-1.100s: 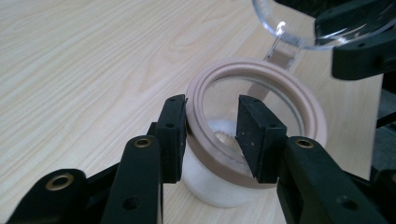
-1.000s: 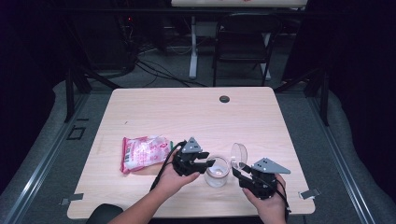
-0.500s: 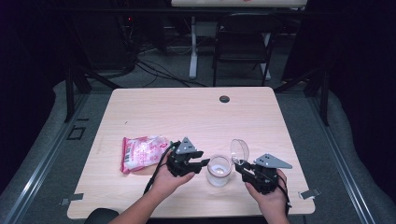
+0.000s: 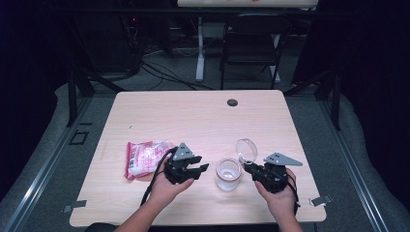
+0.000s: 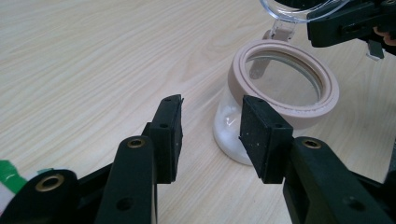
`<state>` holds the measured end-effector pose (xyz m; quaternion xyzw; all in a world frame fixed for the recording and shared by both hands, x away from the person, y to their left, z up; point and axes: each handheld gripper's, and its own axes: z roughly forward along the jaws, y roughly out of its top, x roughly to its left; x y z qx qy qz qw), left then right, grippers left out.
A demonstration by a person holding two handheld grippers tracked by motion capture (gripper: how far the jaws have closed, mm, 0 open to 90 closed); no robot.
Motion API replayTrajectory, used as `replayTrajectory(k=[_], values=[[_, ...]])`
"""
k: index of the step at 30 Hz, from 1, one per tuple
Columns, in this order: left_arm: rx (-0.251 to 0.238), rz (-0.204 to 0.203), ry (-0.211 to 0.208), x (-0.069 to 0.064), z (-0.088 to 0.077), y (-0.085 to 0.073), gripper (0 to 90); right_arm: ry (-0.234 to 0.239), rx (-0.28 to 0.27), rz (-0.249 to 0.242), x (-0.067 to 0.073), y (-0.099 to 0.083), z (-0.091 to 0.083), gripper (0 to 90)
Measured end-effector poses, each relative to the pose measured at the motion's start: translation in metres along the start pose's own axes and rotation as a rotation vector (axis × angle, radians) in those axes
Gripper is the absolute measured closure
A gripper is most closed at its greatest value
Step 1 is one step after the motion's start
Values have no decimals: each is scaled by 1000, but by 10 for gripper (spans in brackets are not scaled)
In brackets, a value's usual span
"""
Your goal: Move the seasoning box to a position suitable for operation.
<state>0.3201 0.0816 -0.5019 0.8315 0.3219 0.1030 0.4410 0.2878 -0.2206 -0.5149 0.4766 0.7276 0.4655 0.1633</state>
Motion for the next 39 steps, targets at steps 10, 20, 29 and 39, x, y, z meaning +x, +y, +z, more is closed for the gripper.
replayTrajectory(k=[10, 20, 29, 39], values=[[5, -16, 37, 5, -10, -9, 593, 16, 3, 10, -6, 5, 13, 830], [-11, -54, 84, 11, -26, -19, 593, 39, 1, 47, -16, 13, 29, 843], [-25, -35, 123, 16, -31, -21, 560, 35, 22, 43, -21, 13, 37, 805], [-67, -42, 206, 35, -42, -20, 486, 33, 18, 41, -22, 13, 30, 722]])
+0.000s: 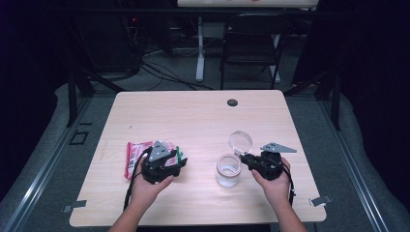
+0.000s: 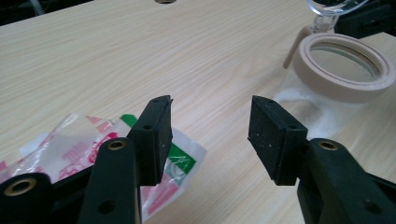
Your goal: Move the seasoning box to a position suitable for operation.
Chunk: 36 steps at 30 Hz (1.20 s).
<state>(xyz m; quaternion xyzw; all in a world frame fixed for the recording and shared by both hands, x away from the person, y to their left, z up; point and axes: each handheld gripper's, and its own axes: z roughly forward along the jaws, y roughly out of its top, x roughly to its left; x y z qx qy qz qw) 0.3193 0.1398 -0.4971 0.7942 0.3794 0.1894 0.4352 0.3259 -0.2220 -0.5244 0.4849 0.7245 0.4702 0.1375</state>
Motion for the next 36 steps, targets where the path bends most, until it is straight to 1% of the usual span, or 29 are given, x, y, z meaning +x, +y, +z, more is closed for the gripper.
replayTrajectory(k=[1, 3, 4, 6, 7, 8, 9, 10, 11, 12, 13, 15, 17, 18, 20, 22, 23, 26, 29, 31, 33, 36], values=[[-4, -7, 12, 4, 0, -1, 484, -2, -5, 2, 0, 0, -1, 708], [-14, -49, 1, 15, -2, -2, 484, -9, -2, 0, 0, -1, -2, 678], [-23, -56, -11, 21, -4, -3, 484, -11, 1, -3, 0, -1, -3, 664], [-19, -65, -11, 30, -9, -6, 484, -19, -3, -15, 0, -1, -4, 651], [-19, -66, -15, 35, -12, -8, 498, -28, -1, -17, 0, -2, -5, 644], [-17, -71, -22, 39, -16, -11, 525, -27, 1, -16, -1, -2, -7, 637], [-17, -72, -20, 42, -19, -14, 537, -24, -14, -6, -1, -2, -7, 628], [-12, -62, -9, 44, -21, -19, 537, -32, -14, -6, -1, -2, -9, 619], [2, -46, 13, 46, -23, -23, 536, -25, -20, -4, -2, -2, -9, 612], [25, -33, 24, 48, -24, -28, 535, -28, -19, -8, -2, -2, -10, 609], [54, -11, 26, 50, -24, -31, 523, -33, -20, -7, -2, -2, -11, 603], [81, 21, 44, 53, -25, -37, 476, -36, -24, -10, -1, -2, -11, 599], [86, 13, 49, 56, -24, -39, 428, -36, -27, -12, 0, -3, -12, 595], [79, 1, 51, 57, -23, -40, 404, -36, -28, -12, 0, -3, -12, 593], [72, -11, 57, 58, -22, -39, 376, -32, -29, -8, 0, -4, -11, 591], [68, -10, 61, 56, -21, -40, 348, -36, -15, -16, -1, -4, -11, 590], [73, -3, 63, 55, -20, -40, 335, -33, -25, -5, -1, -5, -10, 589], [88, 21, 67, 50, -18, -40, 321, -36, -22, -5, -2, -4, -10, 587], [134, 86, 89, 43, -12, -43, 312, -28, -32, -1, -1, -4, -9, 584], [151, 110, 95, 38, -9, -44, 313, -31, -27, -3, -1, -3, -8, 583], [157, 114, 88, 36, -6, -46, 313, -26, -28, -6, 0, -3, -7, 583], [166, 118, 91, 36, 0, -47, 313, -30, -23, -9, 0, -3, -7, 582]])
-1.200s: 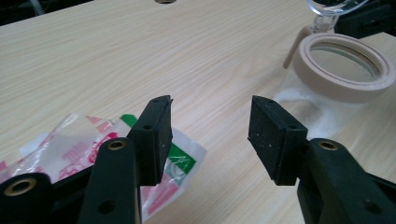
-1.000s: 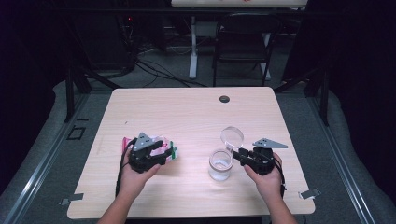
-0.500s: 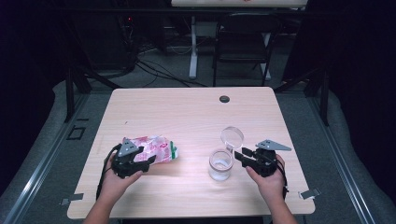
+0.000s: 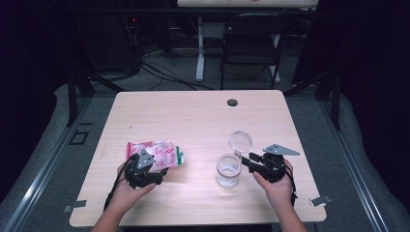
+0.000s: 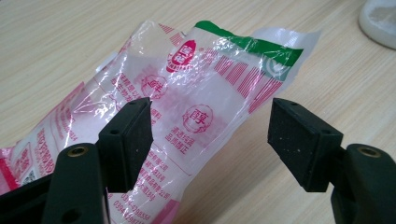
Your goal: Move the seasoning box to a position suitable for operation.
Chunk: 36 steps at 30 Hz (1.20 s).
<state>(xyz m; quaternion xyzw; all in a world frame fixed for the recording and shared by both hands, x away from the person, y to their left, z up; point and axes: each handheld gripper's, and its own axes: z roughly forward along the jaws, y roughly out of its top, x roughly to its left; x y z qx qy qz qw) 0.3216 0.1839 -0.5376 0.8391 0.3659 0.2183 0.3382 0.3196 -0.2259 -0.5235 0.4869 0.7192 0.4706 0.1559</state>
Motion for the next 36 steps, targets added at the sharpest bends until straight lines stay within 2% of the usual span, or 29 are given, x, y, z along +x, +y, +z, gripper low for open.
replayTrajectory(k=[3, 10, 18, 21, 25, 28, 31, 34, 36], values=[[20, 18, 9, -2, 4, -1, 313, 0, -1, 2, 0, 0, 0, 580], [55, 108, 55, -12, 11, -1, 326, 1, 3, 3, 0, -1, 1, 580], [55, 132, 67, -16, 16, 1, 334, -8, -1, 7, 1, -2, 0, 570], [63, 157, 85, -16, 20, 2, 334, -6, 0, 4, 1, -4, -2, 563], [77, 170, 101, -16, 28, 4, 356, -6, 3, 0, 2, -6, -5, 560], [97, 193, 129, -15, 35, 4, 365, -19, 4, -3, 2, -7, -8, 558], [102, 177, 129, -13, 41, 6, 375, -27, -5, 1, 1, -9, -12, 555], [112, 151, 115, -10, 44, 9, 414, -35, -7, 2, -1, -11, -16, 554], [116, 142, 121, -10, 48, 10, 455, -38, -16, 11, -2, -13, -19, 553]])
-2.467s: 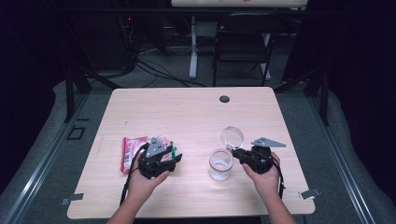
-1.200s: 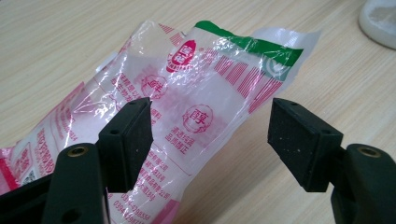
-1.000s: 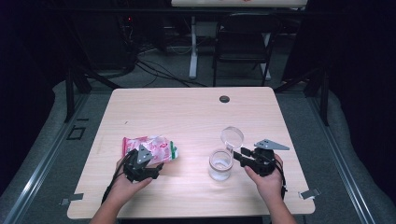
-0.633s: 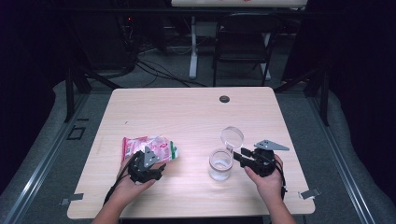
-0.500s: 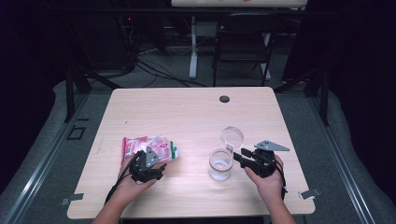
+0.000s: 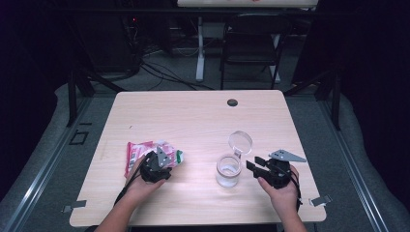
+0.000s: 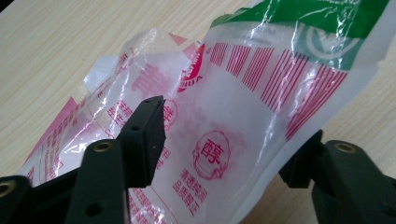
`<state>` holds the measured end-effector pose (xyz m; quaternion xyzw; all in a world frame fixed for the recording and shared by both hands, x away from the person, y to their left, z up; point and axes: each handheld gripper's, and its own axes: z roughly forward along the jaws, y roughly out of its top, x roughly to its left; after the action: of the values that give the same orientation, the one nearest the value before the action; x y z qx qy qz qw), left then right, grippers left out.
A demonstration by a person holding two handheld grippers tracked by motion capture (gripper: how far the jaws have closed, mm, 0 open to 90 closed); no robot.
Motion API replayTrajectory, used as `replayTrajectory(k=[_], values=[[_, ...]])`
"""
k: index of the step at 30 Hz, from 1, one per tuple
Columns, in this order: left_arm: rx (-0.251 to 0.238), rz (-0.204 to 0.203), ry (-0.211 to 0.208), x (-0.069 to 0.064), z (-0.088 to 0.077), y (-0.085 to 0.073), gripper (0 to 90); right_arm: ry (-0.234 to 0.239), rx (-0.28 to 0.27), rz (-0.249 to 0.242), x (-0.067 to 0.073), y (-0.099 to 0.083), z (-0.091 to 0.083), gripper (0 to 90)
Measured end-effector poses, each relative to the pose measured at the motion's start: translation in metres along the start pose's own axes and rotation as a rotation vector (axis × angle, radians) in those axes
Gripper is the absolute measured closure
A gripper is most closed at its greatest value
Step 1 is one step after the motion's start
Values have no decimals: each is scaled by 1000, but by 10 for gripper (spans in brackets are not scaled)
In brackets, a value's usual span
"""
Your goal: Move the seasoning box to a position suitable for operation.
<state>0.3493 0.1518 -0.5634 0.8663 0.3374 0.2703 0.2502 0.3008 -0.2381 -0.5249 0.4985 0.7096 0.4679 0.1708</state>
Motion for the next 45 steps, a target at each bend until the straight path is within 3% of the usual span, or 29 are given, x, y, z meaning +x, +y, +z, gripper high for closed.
replayTrajectory(k=[7, 16, 21, 32, 36, 45], values=[[30, -32, -13, 6, 11, 4, 600, -20, -8, 8, -3, -3, -9, 552], [33, -185, -79, 25, 12, 4, 783, -40, -12, 15, -5, -6, -14, 552], [32, -233, -103, 31, 11, 3, 837, -42, -9, 13, -6, -7, -15, 550], [-3, -264, -109, 38, 4, 1, 871, -38, -4, 10, -5, -7, -14, 547], [-25, -303, -113, 42, 1, 0, 879, -37, -6, 10, -5, -7, -14, 546], [-56, -316, -107, 46, -7, -2, 882, -17, -27, -1, 1, -2, -15, 543]])
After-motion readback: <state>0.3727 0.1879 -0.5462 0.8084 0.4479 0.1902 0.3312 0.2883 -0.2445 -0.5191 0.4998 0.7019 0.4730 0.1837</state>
